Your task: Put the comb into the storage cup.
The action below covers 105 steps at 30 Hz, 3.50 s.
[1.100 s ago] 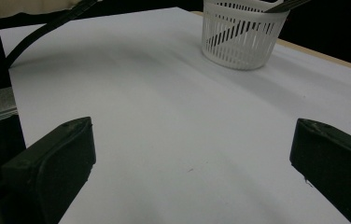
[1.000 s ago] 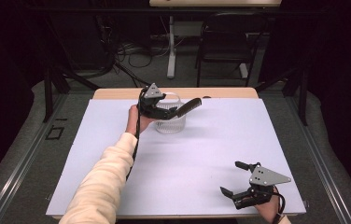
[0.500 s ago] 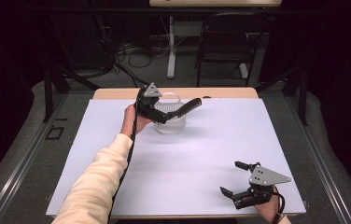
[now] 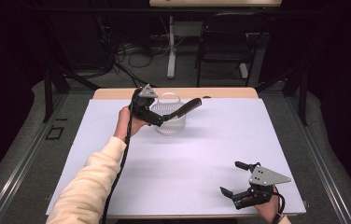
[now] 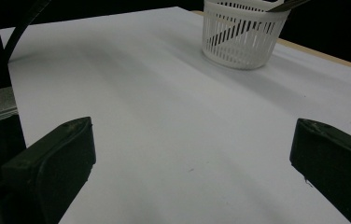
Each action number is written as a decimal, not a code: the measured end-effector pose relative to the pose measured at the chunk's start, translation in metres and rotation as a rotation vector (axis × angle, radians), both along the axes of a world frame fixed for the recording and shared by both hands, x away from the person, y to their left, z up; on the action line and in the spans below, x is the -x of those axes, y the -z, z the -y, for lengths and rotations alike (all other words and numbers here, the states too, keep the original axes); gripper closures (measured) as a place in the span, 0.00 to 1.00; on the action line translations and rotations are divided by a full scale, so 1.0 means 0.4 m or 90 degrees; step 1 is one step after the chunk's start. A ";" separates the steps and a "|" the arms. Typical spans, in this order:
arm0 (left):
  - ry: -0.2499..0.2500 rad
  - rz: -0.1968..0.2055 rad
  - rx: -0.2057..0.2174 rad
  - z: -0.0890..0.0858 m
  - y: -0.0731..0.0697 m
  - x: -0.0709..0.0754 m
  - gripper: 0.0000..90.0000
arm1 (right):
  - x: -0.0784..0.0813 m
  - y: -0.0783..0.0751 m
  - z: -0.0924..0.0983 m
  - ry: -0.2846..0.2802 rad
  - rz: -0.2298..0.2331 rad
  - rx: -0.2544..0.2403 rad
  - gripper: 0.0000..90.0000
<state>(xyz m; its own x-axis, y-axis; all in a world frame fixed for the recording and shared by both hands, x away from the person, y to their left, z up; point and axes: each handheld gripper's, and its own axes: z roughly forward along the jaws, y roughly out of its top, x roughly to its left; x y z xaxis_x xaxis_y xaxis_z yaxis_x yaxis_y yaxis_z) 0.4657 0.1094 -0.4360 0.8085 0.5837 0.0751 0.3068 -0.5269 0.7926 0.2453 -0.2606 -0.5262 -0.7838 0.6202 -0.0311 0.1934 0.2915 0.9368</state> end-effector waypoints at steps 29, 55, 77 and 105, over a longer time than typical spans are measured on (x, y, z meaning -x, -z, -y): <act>-0.024 -0.050 -0.031 -0.092 -0.002 0.112 0.00 | 0.000 0.000 -0.002 0.000 -0.003 -0.001 0.00; -0.050 -0.067 -0.045 -0.161 0.026 0.206 0.00 | -0.001 0.000 -0.002 -0.001 -0.003 0.002 0.00; -0.069 -0.078 -0.051 -0.210 0.054 0.284 0.00 | -0.002 0.000 -0.003 -0.001 -0.004 0.003 0.00; -0.101 -0.082 -0.032 -0.266 0.099 0.379 0.00 | -0.003 0.001 -0.004 -0.003 -0.004 0.003 0.00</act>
